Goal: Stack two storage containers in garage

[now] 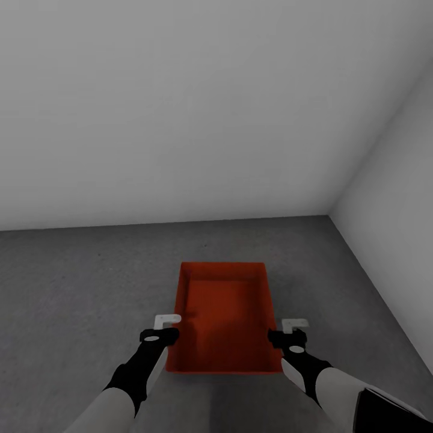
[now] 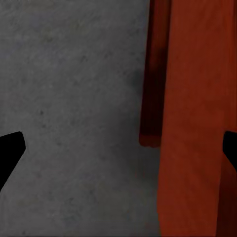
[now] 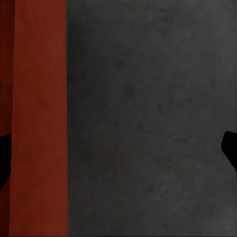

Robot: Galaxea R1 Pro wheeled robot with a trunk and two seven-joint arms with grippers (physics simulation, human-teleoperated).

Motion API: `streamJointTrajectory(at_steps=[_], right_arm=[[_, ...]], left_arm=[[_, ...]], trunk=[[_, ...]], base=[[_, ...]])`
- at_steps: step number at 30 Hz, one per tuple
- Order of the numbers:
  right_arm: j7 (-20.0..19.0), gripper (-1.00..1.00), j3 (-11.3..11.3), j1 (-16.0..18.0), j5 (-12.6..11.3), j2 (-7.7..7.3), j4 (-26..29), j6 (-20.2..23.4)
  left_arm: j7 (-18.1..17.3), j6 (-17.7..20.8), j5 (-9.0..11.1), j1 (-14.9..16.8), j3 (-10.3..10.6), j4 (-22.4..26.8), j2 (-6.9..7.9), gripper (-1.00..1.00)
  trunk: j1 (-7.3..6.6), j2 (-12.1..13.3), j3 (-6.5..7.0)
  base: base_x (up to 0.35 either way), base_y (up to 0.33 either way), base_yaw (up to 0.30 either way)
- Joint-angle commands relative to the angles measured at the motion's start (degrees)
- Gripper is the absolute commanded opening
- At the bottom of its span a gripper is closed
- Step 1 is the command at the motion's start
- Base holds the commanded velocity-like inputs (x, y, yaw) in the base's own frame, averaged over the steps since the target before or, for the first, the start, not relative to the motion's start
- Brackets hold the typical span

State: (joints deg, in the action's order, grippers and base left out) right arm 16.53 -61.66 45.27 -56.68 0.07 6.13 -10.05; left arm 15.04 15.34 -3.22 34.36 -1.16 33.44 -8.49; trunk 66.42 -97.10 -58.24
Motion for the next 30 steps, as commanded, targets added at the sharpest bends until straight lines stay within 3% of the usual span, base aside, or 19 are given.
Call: streamJointTrajectory(at_steps=[1,30], right_arm=[[0.25,1.00,-0.41,0.03,-0.62,-0.02,0.02,-0.21],[0.17,1.00,-0.39,0.02,-0.65,-0.06,0.02,-0.32]], left_arm=[[0.06,0.34,-0.33,0.00,-0.10,0.15,-0.04,1.00],[-0.09,0.23,-0.47,0.00,-0.07,0.23,-0.04,1.00]], trunk=[[0.00,-0.02,-0.04],[0.00,-0.02,-0.04]], base=[[0.000,0.000,0.000],[0.000,0.000,0.000]])
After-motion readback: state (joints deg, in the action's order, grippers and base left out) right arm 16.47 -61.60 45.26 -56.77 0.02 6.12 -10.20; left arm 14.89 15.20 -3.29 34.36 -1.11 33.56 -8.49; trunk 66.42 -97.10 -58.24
